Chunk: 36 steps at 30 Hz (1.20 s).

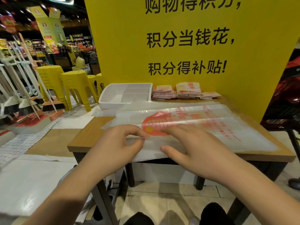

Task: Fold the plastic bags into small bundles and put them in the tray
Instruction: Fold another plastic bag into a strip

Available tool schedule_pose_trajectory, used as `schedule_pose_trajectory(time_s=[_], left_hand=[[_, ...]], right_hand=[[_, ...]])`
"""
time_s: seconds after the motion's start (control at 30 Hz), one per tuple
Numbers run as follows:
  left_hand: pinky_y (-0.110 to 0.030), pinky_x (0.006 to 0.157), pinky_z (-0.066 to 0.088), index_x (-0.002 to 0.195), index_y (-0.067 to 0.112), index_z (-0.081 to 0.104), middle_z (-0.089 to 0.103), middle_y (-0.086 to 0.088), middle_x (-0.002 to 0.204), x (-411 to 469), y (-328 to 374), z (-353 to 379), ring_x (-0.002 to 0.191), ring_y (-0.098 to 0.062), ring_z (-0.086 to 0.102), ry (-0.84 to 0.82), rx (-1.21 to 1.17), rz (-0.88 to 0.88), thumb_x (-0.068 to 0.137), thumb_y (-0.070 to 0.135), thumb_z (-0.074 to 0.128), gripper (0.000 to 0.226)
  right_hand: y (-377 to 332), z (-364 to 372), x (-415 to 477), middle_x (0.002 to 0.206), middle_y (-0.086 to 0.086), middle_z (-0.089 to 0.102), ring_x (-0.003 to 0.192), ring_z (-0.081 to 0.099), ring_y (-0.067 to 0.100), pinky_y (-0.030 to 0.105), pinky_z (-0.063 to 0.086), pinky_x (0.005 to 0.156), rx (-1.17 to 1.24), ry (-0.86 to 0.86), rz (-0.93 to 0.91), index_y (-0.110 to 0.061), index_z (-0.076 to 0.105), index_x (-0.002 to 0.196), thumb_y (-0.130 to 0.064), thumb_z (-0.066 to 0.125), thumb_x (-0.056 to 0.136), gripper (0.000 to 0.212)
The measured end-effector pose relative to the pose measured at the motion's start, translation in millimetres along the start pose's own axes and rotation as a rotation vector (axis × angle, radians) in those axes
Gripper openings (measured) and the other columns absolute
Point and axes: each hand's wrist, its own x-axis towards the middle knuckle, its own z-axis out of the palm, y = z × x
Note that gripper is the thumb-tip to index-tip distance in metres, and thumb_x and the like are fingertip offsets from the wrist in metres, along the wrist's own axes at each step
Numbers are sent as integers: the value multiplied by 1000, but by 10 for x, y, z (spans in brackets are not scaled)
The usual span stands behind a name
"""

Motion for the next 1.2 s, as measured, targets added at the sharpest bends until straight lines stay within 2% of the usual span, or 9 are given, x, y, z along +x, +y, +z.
schedule_pose_trajectory(time_s=[0.2, 0.33, 0.47, 0.57, 0.67, 0.77, 1.03, 1.13, 1.2], left_hand=[[-39, 94, 46, 101, 38, 70, 65, 22, 100, 39, -21, 26, 102, -6, 58, 229, 237, 175, 86, 16, 70, 26], [-29, 111, 26, 125, 22, 62, 54, 0, 131, -165, 142, 80, 127, -22, 45, 587, 254, 211, 92, 14, 66, 34], [-22, 104, 34, 125, 30, 55, 48, 11, 131, -394, 381, 293, 125, -8, 45, 479, 59, 250, 91, 37, 59, 35], [-16, 113, 26, 143, 49, 20, 14, 32, 149, -366, 573, 473, 141, 6, 23, 317, -26, 145, 80, 69, 53, 74], [-28, 119, 21, 145, 50, -13, -20, 34, 153, -232, 879, 630, 147, 5, 0, 326, -127, 45, 68, 82, 57, 109], [-43, 121, 25, 151, 40, -14, -26, 24, 157, -67, 1094, 726, 152, -8, -3, 427, -185, 53, 73, 76, 61, 114], [-44, 118, 26, 155, 22, 24, 18, -5, 162, 201, 899, 774, 146, -26, 24, 515, 107, 124, 86, 19, 58, 77], [-48, 116, 31, 137, 25, 55, 45, -2, 150, 247, 708, 650, 136, -23, 40, 513, 155, 153, 81, 4, 59, 61], [-47, 118, 28, 118, 25, 68, 63, 3, 131, 245, 534, 481, 126, -19, 50, 535, 188, 179, 78, 1, 61, 47]], right_hand=[[-153, 14, 356, 112, -9, 68, 107, 62, 21, 36, 51, 76, -146, 63, -9, -36, 55, 125, -39, 47, 98, 28], [-145, -140, 656, 95, -5, 72, 92, 65, 25, 35, 52, 71, -171, 174, 28, -31, 67, 107, -31, 51, 95, 20], [-197, -505, 910, 89, -6, 74, 81, 70, 16, 43, 59, 70, 164, 335, 29, -27, 68, 98, -23, 56, 95, 13], [-307, -835, 1019, 95, 0, 74, 75, 74, 15, 43, 62, 59, 579, 383, 56, -16, 63, 106, -13, 53, 98, 13], [-413, -1085, 1107, 94, 4, 71, 75, 73, 13, 34, 59, 54, 923, 575, 22, -13, 61, 96, -15, 56, 100, 7], [-361, -1184, 1176, 80, 0, 65, 68, 62, 15, 33, 53, 60, 1123, 845, 54, -18, 64, 90, -18, 60, 95, 7], [177, -1065, 836, 81, 6, 57, 75, 54, 20, 30, 46, 65, 1474, 1042, 352, -17, 64, 100, -7, 54, 89, 18], [345, -910, 596, 87, 8, 55, 76, 52, 24, 40, 44, 62, 1517, 974, 494, -16, 63, 112, -13, 55, 79, 33], [382, -753, 382, 95, 9, 62, 75, 58, 24, 29, 49, 54, 1493, 926, 585, -5, 62, 115, -9, 54, 85, 31]])
